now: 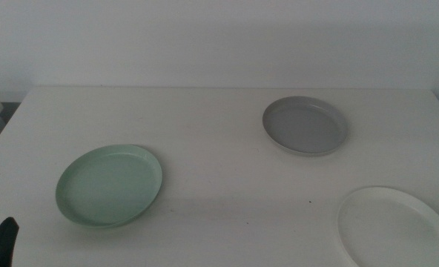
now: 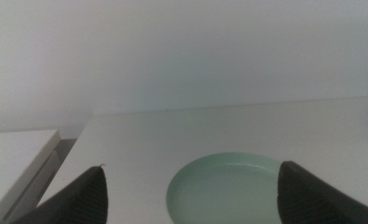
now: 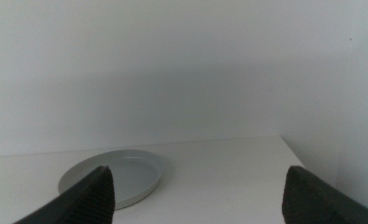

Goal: Stack the three bowls on top of each other.

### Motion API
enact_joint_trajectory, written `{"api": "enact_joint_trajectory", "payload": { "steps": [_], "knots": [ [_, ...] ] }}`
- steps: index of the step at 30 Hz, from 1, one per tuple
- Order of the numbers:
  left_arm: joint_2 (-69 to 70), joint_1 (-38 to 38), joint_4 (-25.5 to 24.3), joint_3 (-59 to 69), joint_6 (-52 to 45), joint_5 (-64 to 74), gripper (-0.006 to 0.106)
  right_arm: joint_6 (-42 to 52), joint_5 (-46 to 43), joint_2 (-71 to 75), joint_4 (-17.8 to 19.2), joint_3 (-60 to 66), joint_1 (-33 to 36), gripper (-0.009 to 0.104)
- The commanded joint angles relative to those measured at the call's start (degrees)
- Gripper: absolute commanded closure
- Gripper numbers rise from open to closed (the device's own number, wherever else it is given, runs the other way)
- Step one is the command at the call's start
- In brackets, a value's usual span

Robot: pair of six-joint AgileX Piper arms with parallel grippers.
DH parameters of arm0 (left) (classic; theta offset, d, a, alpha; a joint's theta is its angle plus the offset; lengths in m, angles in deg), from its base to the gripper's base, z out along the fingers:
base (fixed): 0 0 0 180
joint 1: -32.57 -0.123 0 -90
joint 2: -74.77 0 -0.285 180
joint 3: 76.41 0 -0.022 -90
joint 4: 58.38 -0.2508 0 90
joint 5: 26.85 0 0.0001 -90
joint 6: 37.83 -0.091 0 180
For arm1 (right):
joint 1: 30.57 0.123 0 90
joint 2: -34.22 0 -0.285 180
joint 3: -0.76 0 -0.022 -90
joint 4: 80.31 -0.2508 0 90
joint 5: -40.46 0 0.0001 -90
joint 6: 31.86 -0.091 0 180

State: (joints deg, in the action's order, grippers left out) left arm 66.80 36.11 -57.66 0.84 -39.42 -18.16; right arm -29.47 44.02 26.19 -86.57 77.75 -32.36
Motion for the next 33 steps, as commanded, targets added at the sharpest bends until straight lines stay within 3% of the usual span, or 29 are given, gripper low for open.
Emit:
{"api": "enact_joint_trajectory", "payload": {
  "steps": [1,6,11,16,19,21,30,33],
  "knots": [
    [0.18,-0.08,0.11,-0.04,0.07,-0.78,0.007,-0.47,-0.26,0.24,-0.58,0.23,0.26,0.002],
    [0.18,-0.08,0.11,-0.04,0.07,-0.78,0.007,-1.64,5.09,-0.19,-1.51,0.23,0.26,0.002],
    [0.18,-0.08,0.11,-0.04,0.07,-0.78,0.007,-2.39,8.57,-12.71,-1.38,-8.85,0.26,0.002],
    [0.18,-0.08,0.11,-0.04,0.07,-0.78,0.007,-2.39,28.91,-29.84,-1.05,-26.21,0.26,0.002],
    [0.18,-0.08,0.11,-0.04,0.07,-0.78,0.007,-2.39,37.88,-38.25,3.89,-34.04,0.26,0.002],
    [0.18,-0.08,0.11,-0.04,0.07,-0.78,0.007,-2.39,39.65,-42.75,6.26,-37.06,0.26,0.002],
    [0.18,-0.08,0.11,-0.04,0.14,-0.78,0.007,-5.25,43.19,-52.42,4.65,-38.24,0.26,0.002],
    [0.18,-0.08,0.11,-0.04,0.14,-0.78,0.007,-9.39,44.95,-56.59,6.61,-39.38,-0.16,0.003]
  ]
}}
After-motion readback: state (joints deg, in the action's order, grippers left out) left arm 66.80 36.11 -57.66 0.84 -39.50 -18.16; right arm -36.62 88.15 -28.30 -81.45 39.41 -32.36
